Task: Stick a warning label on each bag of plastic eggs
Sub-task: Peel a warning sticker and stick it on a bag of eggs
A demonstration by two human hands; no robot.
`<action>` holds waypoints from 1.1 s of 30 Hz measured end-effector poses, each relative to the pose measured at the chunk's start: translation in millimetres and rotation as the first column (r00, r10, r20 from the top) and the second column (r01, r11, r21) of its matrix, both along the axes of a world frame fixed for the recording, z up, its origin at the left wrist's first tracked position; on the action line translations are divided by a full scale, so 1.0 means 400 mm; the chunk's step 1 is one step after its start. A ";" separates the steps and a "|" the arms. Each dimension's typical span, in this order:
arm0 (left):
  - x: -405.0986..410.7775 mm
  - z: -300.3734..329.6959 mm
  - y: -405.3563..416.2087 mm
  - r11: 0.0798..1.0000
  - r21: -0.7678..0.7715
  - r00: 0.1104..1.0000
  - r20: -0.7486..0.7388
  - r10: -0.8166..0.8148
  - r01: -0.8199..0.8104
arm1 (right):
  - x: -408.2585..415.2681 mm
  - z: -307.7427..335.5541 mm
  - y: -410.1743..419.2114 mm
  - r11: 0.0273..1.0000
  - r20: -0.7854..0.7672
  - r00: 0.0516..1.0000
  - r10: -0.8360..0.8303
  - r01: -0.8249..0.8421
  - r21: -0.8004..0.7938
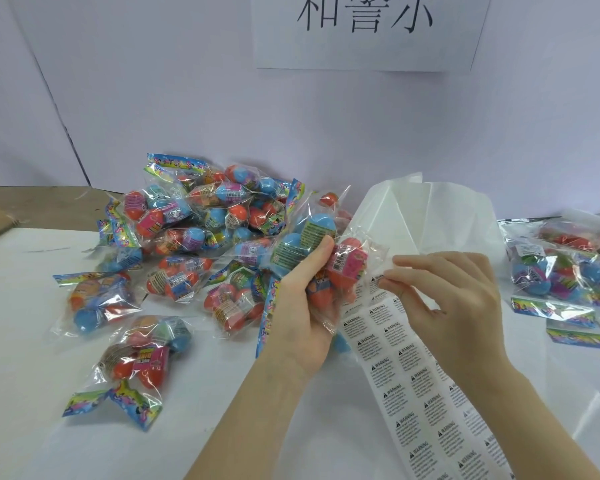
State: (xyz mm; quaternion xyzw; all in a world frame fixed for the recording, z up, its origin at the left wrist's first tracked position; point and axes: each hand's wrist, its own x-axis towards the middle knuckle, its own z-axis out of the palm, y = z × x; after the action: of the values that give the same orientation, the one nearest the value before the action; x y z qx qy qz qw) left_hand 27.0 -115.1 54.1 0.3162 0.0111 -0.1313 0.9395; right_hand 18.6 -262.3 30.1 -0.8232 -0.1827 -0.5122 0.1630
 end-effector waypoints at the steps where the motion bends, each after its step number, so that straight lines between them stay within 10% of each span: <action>1: 0.000 -0.001 -0.001 1.000 -0.001 1.000 -0.003 -0.002 0.002 | 0.000 0.000 0.002 1.000 -0.014 1.000 0.001 -0.001 -0.002; 12: 0.007 -0.013 0.000 0.984 0.100 0.988 0.040 0.146 -0.149 | -0.022 0.002 0.025 0.992 -0.296 0.947 0.121 -0.103 0.076; 17: 0.016 -0.012 0.013 0.913 0.345 0.975 0.031 0.220 -0.217 | -0.039 0.016 0.027 0.924 -0.410 0.862 0.300 -0.155 0.350; 33: 0.010 0.001 0.017 0.846 0.446 0.951 0.227 0.209 -0.292 | -0.042 0.033 0.036 0.755 -0.274 0.820 0.502 -0.262 0.601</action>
State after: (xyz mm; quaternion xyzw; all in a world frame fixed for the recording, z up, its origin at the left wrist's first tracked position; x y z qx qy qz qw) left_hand 31.2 -108.5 54.6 0.5420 0.0042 0.0267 0.8399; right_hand 1.8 -248.0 43.4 -0.7767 -0.1604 -0.3074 0.5259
